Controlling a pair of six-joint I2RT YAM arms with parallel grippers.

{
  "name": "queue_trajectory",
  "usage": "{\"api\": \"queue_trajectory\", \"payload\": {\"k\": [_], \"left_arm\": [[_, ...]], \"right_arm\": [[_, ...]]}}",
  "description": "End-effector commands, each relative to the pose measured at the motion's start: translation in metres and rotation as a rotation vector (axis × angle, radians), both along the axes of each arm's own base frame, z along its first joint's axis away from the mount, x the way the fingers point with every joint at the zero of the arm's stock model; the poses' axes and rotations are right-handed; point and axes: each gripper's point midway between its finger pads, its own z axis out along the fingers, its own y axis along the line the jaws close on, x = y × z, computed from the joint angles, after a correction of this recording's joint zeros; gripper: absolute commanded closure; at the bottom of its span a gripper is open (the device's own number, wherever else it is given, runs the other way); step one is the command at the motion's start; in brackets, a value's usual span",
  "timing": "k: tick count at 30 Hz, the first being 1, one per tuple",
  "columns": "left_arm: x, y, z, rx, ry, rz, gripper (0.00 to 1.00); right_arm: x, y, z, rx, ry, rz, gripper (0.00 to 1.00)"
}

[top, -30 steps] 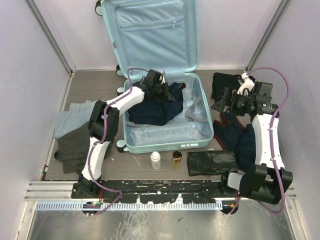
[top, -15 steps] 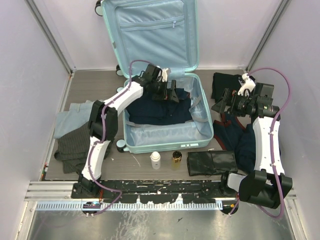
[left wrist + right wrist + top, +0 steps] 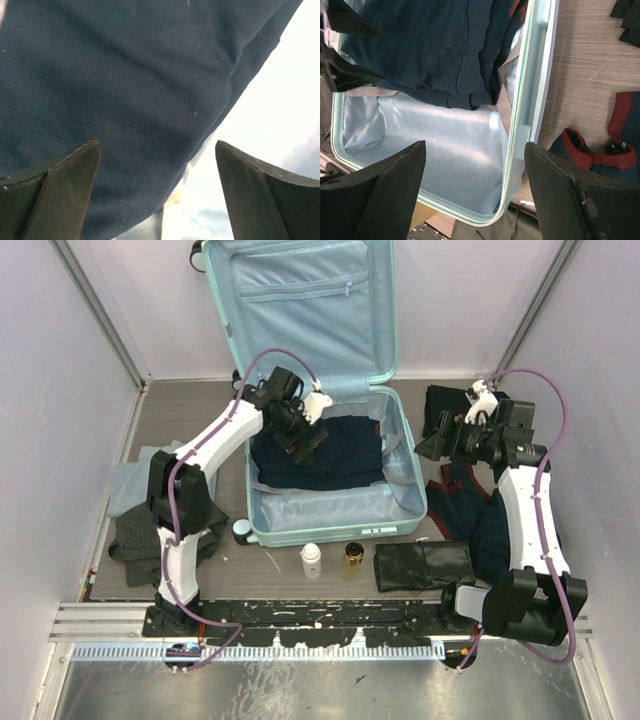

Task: Pack the luggage

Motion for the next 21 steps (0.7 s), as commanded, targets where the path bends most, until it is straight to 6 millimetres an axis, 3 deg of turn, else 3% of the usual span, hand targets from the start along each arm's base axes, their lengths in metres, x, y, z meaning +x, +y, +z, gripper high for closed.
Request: {"api": "queue_trajectory", "payload": {"k": [1, 5, 7, 11, 15, 21], "left_arm": [[0.000, 0.016, -0.020, 0.171, -0.160, -0.181, 0.02], [0.018, 0.014, -0.046, 0.262, -0.311, -0.195, 0.02], [0.032, 0.022, -0.062, 0.326, -0.345, -0.148, 0.03], [0.064, 0.044, -0.071, 0.400, -0.347, -0.001, 0.16], [0.087, 0.061, -0.056, 0.389, -0.331, 0.132, 0.26], [0.053, 0.042, -0.018, 0.208, -0.252, 0.085, 0.14]], "right_arm": [[0.013, 0.001, 0.012, -0.005, -0.067, 0.017, 0.17], [0.014, -0.004, 0.007, -0.044, -0.055, 0.016, 0.18], [0.013, -0.006, 0.006, -0.075, -0.054, 0.027, 0.16], [0.006, -0.017, 0.005, -0.163, -0.043, 0.047, 0.10], [0.004, -0.038, 0.005, -0.260, -0.021, 0.021, 0.08], [0.026, -0.077, 0.011, -0.349, -0.048, -0.054, 0.08]]}}
